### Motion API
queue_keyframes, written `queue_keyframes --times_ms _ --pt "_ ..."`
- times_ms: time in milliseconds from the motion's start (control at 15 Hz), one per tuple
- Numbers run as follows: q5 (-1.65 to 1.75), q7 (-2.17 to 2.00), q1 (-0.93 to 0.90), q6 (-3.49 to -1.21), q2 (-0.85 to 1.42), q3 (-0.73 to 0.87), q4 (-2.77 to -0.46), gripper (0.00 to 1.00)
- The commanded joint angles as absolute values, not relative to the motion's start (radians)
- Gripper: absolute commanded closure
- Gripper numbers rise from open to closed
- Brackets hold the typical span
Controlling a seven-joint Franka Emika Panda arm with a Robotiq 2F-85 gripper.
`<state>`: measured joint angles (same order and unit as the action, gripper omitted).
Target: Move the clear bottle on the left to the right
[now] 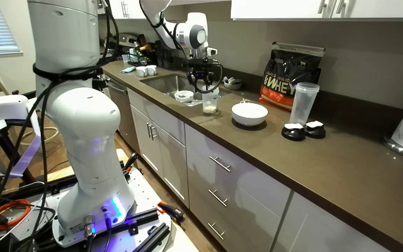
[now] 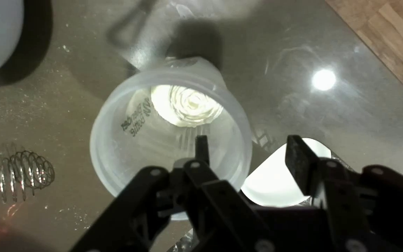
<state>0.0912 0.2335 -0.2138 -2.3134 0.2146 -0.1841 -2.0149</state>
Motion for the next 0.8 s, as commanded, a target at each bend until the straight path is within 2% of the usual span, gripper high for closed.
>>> queue_keyframes --times_ms 0,267,400,733 --pt "0.096 0.265 -0.198 -2.306 0.236 -0.19 -1.989 0.71" --pt "0.095 0.265 -0.196 -2.304 0.238 -0.188 -1.989 0.98" --pt "0.095 0.264 -0.195 -2.304 0.238 -0.188 -1.988 1.0" --pt "0.103 0.262 -0.195 -2.26 0.193 -0.186 -2.008 0.98"
